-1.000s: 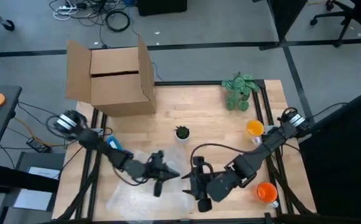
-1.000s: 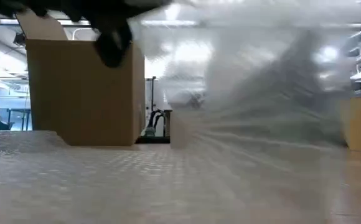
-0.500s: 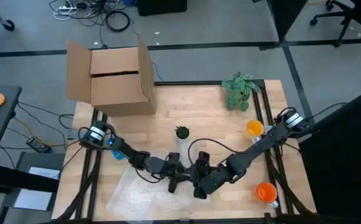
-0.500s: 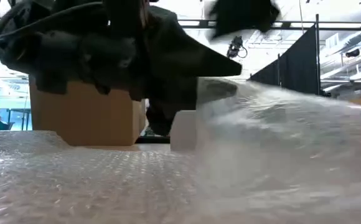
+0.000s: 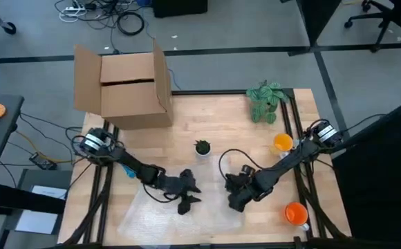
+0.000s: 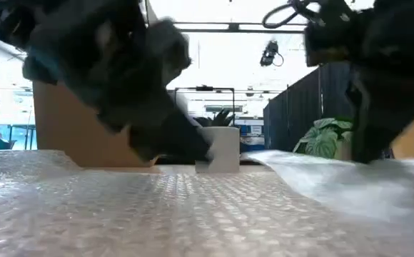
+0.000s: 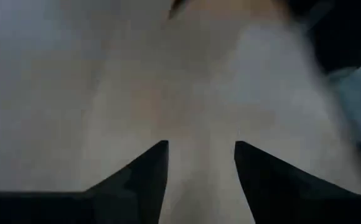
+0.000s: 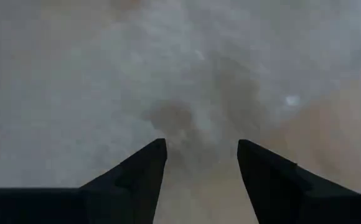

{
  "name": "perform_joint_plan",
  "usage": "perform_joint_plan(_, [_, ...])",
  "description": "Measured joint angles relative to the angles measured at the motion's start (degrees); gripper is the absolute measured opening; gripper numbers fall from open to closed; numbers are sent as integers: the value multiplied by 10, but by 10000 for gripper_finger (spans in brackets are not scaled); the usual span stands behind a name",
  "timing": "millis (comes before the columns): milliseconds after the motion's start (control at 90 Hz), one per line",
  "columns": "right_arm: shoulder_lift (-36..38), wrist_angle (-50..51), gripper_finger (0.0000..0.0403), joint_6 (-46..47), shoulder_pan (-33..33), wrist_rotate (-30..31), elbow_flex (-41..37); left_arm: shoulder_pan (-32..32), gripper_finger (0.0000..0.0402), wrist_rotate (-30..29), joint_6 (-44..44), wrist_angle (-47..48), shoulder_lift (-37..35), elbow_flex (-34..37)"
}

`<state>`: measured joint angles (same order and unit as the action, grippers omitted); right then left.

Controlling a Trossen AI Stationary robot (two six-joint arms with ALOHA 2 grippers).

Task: Wrap mug
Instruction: Prepare the transparent bubble wrap

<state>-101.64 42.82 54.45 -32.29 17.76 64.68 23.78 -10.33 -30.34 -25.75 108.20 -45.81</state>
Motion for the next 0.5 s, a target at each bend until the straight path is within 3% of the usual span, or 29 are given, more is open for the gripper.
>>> perform_joint_plan(100, [5, 45, 181, 1, -2, 0, 23, 1, 170, -49, -31, 54, 3, -4])
perform_joint_plan(200, [7, 37, 181, -19, -2, 26, 49, 1, 170, -61, -42, 70, 6, -4])
perform_joint_plan(300, [3, -99, 181, -109, 6, 57, 57, 3, 170, -63, -33, 57, 7, -2])
perform_joint_plan(389, [-22, -240, 181, -189, 24, 40, 52, 3, 170, -60, -29, 54, 7, -2])
perform_joint_plan(500, [-78, -338, 178, -238, 42, 6, 51, 8, 170, -50, -31, 66, 6, -3])
